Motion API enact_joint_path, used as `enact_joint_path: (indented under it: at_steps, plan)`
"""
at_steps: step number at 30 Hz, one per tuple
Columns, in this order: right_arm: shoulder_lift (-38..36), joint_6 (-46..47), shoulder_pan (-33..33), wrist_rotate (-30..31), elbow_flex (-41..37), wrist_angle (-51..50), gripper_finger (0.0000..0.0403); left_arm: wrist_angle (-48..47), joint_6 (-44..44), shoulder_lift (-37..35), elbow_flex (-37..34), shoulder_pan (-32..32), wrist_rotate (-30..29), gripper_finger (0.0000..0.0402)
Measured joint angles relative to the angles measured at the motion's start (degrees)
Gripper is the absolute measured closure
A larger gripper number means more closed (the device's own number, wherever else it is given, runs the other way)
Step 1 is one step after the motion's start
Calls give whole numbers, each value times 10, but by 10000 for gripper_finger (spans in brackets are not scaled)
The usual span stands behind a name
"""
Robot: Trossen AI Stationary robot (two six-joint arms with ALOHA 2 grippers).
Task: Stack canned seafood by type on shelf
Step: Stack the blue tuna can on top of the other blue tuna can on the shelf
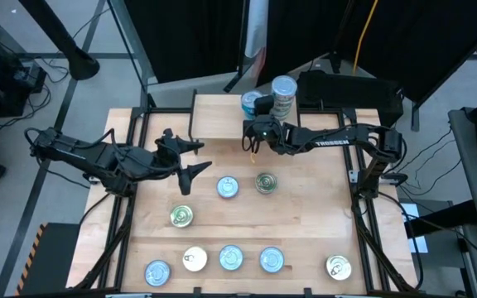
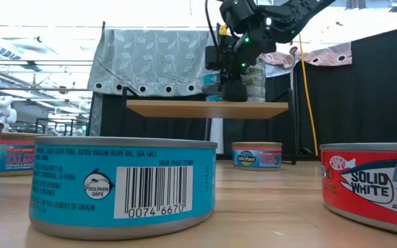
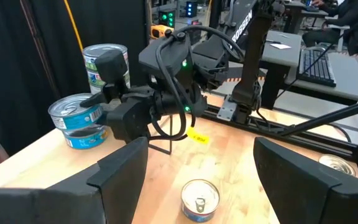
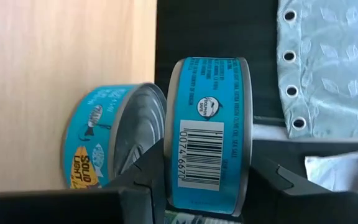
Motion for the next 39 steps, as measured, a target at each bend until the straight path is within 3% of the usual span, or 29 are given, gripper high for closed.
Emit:
enact_joint_path:
  at_steps: [19,28,35,39]
  plan:
    - [-1,11,1,22,34,-19,243,2,0,0,0,0,4,112]
    - [-1,109,1,4,78,-183,243,2,-1,0,0,0,9,112]
    - [-2,129,0,-10,78,-206,238,2,-1,0,0,0,9,112]
    - [-2,127,0,-26,79,-206,208,1,-1,0,0,0,9,112]
